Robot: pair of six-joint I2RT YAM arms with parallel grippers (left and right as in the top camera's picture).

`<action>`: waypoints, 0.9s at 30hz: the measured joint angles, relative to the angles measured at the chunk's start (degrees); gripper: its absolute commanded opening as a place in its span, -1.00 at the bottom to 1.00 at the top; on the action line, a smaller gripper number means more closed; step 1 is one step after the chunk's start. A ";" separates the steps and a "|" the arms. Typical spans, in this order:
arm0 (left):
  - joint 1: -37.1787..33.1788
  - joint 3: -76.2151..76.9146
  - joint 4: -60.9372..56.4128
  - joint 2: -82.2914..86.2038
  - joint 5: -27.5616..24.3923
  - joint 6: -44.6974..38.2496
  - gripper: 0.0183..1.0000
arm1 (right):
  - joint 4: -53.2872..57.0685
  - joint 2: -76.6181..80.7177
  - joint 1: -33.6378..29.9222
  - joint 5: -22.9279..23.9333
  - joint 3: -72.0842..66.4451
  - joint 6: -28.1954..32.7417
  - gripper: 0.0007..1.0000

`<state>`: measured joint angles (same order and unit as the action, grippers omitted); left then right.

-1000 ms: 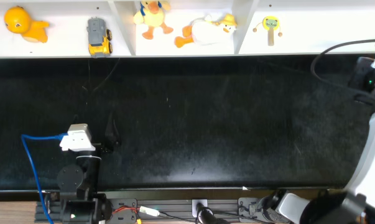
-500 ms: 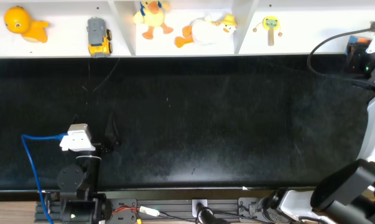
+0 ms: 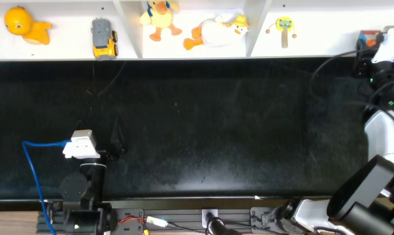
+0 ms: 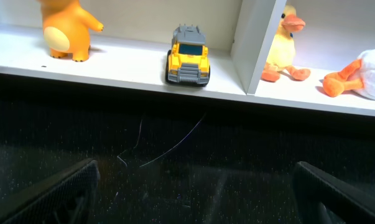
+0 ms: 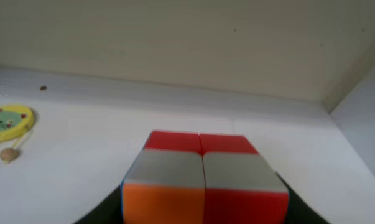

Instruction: Store Toys

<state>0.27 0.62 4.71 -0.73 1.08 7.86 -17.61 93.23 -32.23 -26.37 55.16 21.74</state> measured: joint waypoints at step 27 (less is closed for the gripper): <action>0.00 0.00 0.00 0.00 0.02 0.00 1.00 | -31.30 26.86 -0.39 -11.74 7.10 -9.18 -0.91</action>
<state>0.27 0.62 4.71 -0.73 1.10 7.86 -48.90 120.09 -32.62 -38.11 62.26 12.56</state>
